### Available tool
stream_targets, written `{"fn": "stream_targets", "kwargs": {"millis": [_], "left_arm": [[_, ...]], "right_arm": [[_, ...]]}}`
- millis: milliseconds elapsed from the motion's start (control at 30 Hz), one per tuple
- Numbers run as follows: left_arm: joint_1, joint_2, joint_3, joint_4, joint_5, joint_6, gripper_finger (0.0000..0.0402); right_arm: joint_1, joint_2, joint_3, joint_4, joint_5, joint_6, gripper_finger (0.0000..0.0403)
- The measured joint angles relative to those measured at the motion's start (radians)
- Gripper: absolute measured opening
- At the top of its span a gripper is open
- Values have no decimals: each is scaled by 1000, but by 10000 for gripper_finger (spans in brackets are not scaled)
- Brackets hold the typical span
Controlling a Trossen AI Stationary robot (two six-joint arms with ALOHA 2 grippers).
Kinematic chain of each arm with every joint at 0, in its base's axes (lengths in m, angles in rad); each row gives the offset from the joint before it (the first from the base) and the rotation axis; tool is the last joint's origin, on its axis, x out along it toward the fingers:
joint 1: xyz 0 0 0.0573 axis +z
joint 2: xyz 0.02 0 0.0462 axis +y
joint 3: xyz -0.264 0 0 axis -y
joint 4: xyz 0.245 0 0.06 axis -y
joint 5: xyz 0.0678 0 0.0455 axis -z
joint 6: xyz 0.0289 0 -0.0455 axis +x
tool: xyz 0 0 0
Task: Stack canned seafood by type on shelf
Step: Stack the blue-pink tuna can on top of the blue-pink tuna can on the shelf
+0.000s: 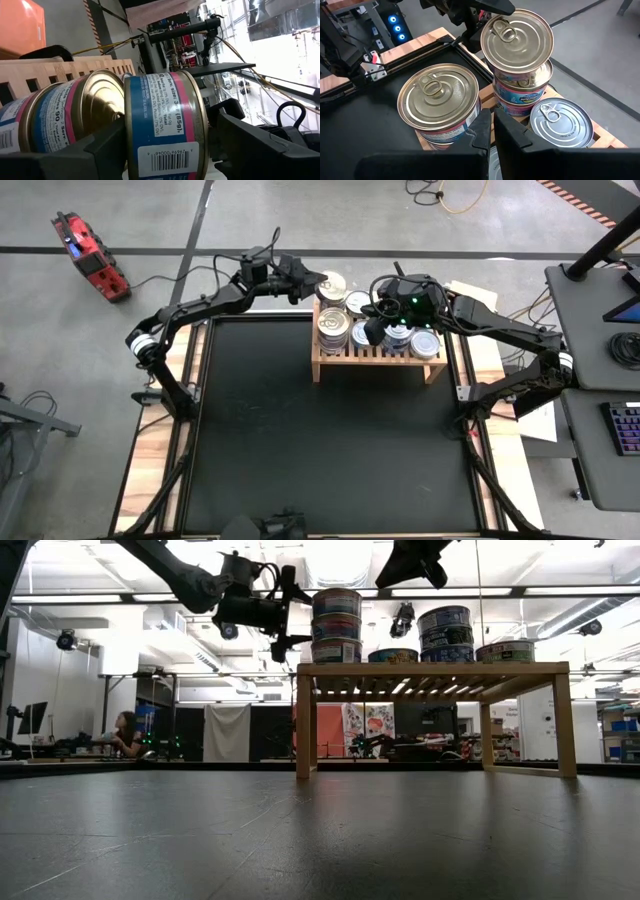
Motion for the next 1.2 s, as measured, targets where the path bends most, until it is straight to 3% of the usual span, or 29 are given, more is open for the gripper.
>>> {"fn": "stream_targets", "kwargs": {"millis": [833, 1200], "left_arm": [[-12, 0, 0, 6, -80, -100, 275], [-14, 0, 0, 12, -80, 118, 275]], "right_arm": [[0, 0, 0, 0, 0, 5, 13], [0, 0, 0, 0, 0, 8, 13]]}}
